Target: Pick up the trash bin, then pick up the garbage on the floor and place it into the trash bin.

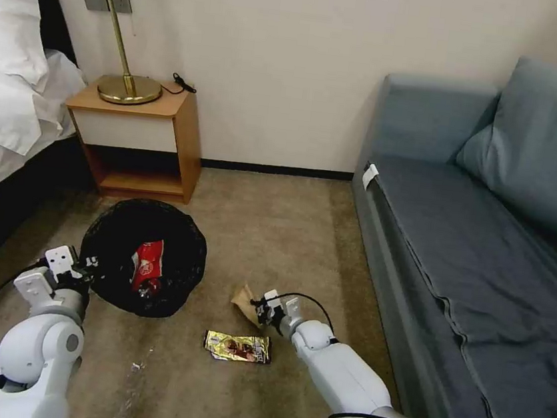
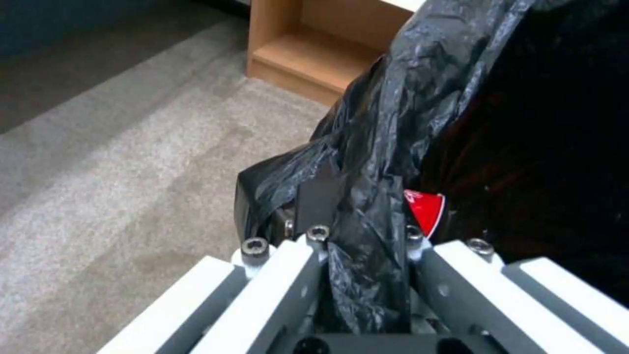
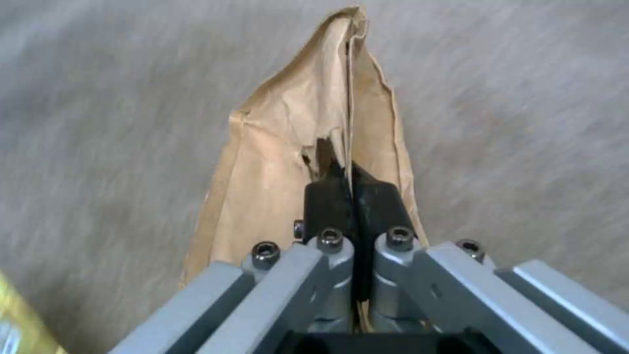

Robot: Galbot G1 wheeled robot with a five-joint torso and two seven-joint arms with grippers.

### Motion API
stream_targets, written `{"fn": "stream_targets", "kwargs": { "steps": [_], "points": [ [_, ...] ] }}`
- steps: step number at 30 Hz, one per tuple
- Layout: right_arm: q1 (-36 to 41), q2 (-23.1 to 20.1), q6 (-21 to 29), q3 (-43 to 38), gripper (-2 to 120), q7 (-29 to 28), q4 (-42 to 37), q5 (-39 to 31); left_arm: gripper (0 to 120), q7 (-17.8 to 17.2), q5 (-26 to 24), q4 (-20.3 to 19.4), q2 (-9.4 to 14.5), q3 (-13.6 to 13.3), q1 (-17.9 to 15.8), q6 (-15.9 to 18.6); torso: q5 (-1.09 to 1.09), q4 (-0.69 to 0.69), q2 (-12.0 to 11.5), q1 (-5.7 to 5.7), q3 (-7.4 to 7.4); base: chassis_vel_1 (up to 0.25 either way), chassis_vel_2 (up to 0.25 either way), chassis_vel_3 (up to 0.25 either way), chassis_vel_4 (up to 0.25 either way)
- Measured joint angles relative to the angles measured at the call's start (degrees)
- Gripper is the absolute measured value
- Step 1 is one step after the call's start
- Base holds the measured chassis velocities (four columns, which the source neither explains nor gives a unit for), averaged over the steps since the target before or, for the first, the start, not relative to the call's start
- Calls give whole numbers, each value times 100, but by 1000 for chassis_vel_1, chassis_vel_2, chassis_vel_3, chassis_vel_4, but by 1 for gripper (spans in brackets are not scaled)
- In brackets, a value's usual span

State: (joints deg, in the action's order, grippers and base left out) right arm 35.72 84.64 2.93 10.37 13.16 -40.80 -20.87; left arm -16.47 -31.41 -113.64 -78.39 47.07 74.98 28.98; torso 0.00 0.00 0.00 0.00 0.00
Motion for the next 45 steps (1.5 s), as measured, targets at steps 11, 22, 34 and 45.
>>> {"fn": "stream_targets", "kwargs": {
  "steps": [11, 22, 34, 45],
  "points": [
    [-270, -72, -484, -681, 0, -1329, -908, -1105, 2, 125, -37, 102, -91, -54, -40, -91, 1, 0, 0, 0, 0, 0, 0, 0, 0],
    [-677, 17, -980, -385, 0, -2208, -1946, -1275, 2, 186, -64, 220, -139, -77, -73, -160, -1, 1, 0, 0, 0, 0, 0, 0, 0],
    [-854, -41, -790, 511, 0, -2876, -3858, -1640, 2, 245, -91, 232, -193, -80, -51, -229, -1, 1, 0, 0, 0, 0, 0, 0, 0],
    [-722, -154, -719, 1047, 0, -2741, -4598, -1365, 2, 253, -78, 293, -251, -84, -121, -251, 0, -1, 0, 0, 0, 0, 0, 0, 0]
  ]
}}
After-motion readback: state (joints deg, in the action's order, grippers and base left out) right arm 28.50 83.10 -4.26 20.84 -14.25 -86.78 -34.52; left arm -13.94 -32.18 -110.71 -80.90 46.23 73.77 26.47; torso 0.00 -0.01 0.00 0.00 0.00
